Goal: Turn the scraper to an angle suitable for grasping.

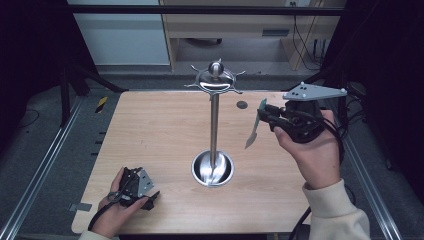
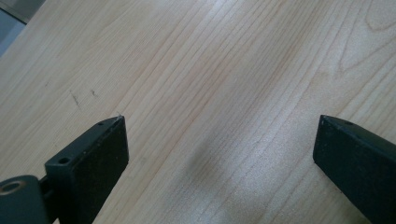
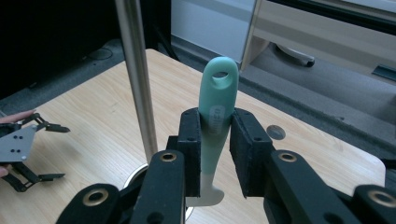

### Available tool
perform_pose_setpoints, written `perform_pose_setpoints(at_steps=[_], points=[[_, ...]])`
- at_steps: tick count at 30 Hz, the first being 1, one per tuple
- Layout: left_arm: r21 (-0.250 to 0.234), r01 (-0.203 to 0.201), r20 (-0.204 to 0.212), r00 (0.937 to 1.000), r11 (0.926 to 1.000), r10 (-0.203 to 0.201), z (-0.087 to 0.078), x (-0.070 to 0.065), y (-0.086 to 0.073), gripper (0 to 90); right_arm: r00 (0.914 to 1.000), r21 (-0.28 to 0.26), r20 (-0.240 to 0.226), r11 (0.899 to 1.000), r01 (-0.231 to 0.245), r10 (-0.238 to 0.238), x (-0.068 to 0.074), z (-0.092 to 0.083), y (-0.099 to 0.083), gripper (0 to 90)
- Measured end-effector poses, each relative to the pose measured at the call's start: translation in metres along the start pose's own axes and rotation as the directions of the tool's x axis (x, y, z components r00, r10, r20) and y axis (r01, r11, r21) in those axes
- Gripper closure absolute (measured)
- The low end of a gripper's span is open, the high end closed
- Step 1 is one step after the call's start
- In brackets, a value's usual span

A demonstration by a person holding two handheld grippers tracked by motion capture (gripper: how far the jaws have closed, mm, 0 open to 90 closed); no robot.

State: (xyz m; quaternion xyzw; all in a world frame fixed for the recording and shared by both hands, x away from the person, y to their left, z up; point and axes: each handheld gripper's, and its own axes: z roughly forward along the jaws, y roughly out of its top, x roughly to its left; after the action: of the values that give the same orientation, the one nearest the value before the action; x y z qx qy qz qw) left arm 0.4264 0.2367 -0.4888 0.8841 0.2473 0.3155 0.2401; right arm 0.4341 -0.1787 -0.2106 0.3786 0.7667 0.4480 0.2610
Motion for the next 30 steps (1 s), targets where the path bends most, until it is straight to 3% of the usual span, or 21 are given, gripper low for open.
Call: perform_pose_setpoints(at_steps=[30], points=[[0.003, -0.003, 0.004, 1.0000, 1.0000, 0.003, 0.000, 0.000, 0.000, 3.2, 0.9970, -0.054, -0.060, 0.998, 0.046, -0.049, 0.017, -0.006, 0.013, 74.5]])
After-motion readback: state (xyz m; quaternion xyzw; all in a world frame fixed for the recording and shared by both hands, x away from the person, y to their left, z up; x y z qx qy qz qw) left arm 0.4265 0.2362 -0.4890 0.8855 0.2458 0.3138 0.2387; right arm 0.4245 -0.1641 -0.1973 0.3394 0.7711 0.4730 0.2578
